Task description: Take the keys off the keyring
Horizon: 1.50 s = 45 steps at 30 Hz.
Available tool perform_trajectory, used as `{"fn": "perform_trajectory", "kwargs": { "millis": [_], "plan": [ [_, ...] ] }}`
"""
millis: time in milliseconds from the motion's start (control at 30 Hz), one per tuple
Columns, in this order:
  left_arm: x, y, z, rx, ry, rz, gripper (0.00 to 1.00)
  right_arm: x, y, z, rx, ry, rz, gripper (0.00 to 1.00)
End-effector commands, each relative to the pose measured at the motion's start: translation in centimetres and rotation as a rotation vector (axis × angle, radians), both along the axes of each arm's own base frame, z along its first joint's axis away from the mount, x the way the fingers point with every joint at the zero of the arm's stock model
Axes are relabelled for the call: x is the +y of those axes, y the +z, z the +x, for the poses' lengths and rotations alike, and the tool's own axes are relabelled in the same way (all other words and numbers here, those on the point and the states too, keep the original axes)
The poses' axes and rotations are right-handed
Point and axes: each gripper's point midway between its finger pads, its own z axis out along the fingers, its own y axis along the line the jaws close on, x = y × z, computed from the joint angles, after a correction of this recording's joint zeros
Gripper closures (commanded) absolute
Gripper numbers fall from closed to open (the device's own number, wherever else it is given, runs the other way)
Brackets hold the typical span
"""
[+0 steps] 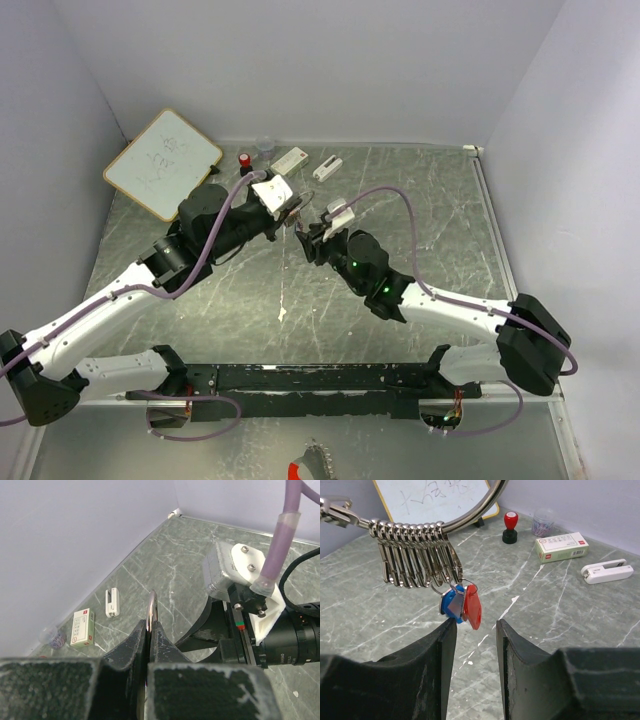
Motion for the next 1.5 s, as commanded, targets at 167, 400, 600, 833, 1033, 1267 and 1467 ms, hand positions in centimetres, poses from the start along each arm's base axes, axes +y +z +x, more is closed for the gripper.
{"fn": "perform_trajectory", "kwargs": {
  "millis": [167,400,600,833,1033,1267,1467],
  "plan": [
    [0.3,2.9,-1.2,-0.047,-0.020,-0.074,0.93,0.7,2.1,0.8,-0.048,-0.010,0.035,0.63],
    [0.4,2.8,-1.2,-0.047,-0.020,-0.073,0.93,0.5,2.6,1.0,-0.063,-0.027,0.033,0.63],
    [0.4,2.7,-1.3,-0.041,-0.022,-0.074,0.93,0.3,3.3,1.1,-0.082,-0.033,0.036,0.63],
    [0.3,2.6,-1.5,-0.037,-0.029,-0.075,0.93,0.0,3.7,1.3,-0.102,-0.048,0.038,0.63],
    [0.1,2.6,-1.6,-0.033,-0.040,-0.083,0.93,0.2,3.8,1.3,-0.102,-0.045,0.043,0.64],
    [0.0,2.2,-1.4,-0.025,-0.034,-0.077,0.93,0.6,4.2,1.3,-0.109,-0.033,0.060,0.68],
    [0.1,2.2,-1.3,-0.027,-0.029,-0.077,0.93,0.9,4.1,1.4,-0.102,-0.025,0.053,0.68]
  ]
}}
